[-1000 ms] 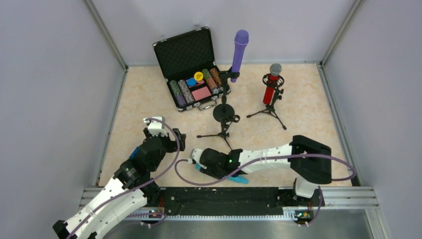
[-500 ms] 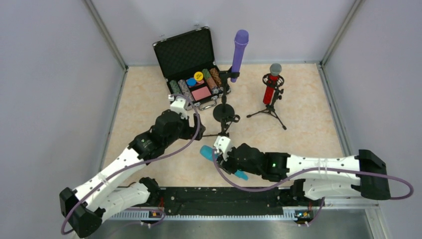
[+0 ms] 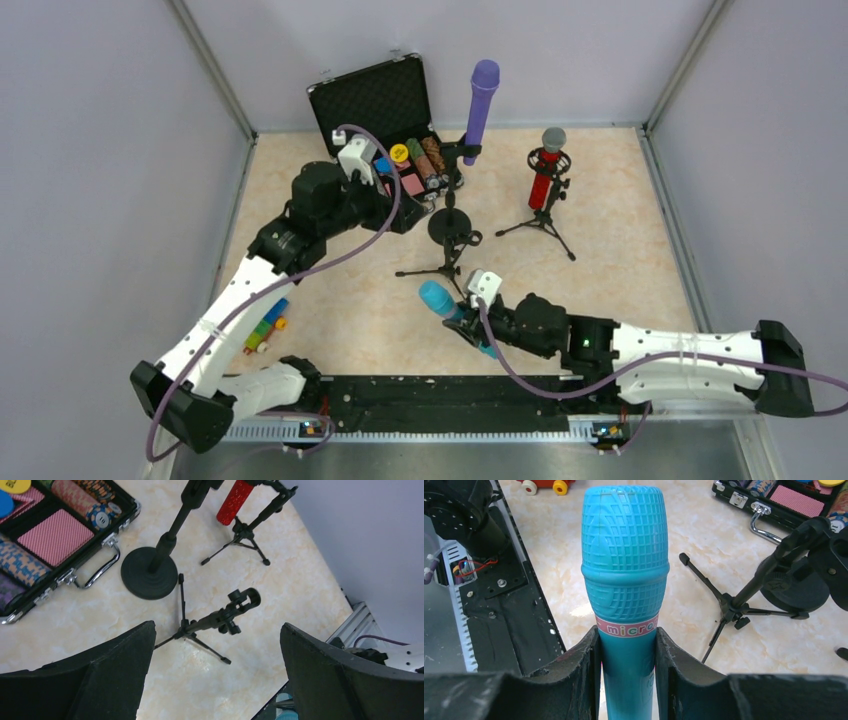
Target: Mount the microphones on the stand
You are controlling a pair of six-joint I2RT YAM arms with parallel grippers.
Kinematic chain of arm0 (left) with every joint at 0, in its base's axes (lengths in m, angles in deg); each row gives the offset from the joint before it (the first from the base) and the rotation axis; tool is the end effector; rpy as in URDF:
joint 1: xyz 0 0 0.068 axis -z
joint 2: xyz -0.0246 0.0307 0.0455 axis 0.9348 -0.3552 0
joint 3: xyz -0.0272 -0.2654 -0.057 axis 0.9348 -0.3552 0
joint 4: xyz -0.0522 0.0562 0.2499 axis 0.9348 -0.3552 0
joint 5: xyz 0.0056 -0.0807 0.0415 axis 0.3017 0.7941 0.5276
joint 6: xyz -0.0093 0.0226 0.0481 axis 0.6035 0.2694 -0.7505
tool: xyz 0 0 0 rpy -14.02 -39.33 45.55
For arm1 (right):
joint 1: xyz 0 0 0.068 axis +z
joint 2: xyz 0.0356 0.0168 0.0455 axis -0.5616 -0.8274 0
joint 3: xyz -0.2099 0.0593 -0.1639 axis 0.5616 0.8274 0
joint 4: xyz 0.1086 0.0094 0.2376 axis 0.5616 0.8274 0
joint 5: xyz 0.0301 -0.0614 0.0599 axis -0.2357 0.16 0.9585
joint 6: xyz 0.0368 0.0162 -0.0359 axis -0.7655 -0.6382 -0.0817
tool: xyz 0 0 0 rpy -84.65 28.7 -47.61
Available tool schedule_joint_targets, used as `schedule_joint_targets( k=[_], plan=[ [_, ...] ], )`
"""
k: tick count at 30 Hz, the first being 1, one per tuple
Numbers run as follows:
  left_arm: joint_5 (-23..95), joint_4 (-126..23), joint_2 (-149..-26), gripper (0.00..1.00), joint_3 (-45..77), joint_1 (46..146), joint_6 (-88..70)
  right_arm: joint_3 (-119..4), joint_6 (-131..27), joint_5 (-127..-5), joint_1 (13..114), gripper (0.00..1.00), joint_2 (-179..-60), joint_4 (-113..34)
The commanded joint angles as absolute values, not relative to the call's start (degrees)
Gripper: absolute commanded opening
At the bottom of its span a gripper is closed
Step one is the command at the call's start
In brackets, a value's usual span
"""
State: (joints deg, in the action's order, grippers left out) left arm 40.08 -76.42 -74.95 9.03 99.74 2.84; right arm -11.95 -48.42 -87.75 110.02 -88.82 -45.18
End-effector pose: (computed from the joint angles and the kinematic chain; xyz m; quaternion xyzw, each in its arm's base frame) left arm 0.2045 -0.1295 0.3804 0.1111 0.8117 -0.3345 0.4658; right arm 0.0593 0.1987 0.2604 -0.4057 0.6796 0.3065 0.5288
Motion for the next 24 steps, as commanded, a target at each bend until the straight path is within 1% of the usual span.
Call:
schedule_joint_targets(
  k=[1,5,6,9,12,17,19,24],
  plan=[
    [49.9,-72.38,-78.39,0.98,14.1,97.42,4.44,-10.84,-49.99,-88.87,109.62,0.0,-85.07,-50.3],
    [52.2,-69.39,-82.07,0.97,17.24,96.94,7.02,-10.54,-51.31,-88.27,108.78,0.0,-82.9,-50.43],
    [52.86,-69.1,-83.13,0.96,18.33,96.9,8.1,-10.61,-51.66,-87.07,108.19,0.0,-82.5,-50.5],
    [55.43,-62.2,-84.63,0.94,17.64,96.89,10.45,-11.15,-52.54,-83.01,105.79,0.0,-81.98,-50.72],
    [55.96,-59.41,-85.96,0.92,18.4,96.95,12.86,-12.41,-54.28,-76.33,102.21,0.0,-82.29,-50.72],
    [55.28,-61.31,-88.38,0.91,21.19,96.96,9.21,-13.57,-59.27,-63.63,96.2,0.0,-83.35,-54.24],
    [54.68,-60.94,-88.59,0.92,20.38,96.94,6.93,-13.56,-60.78,-62.04,94.86,0.0,-83.68,-55.75],
    [55.97,-54.09,-88.44,0.93,15.16,96.88,4.86,-15.77,-60.37,-61.04,94.17,0.0,-85.44,-56.66]
  ],
)
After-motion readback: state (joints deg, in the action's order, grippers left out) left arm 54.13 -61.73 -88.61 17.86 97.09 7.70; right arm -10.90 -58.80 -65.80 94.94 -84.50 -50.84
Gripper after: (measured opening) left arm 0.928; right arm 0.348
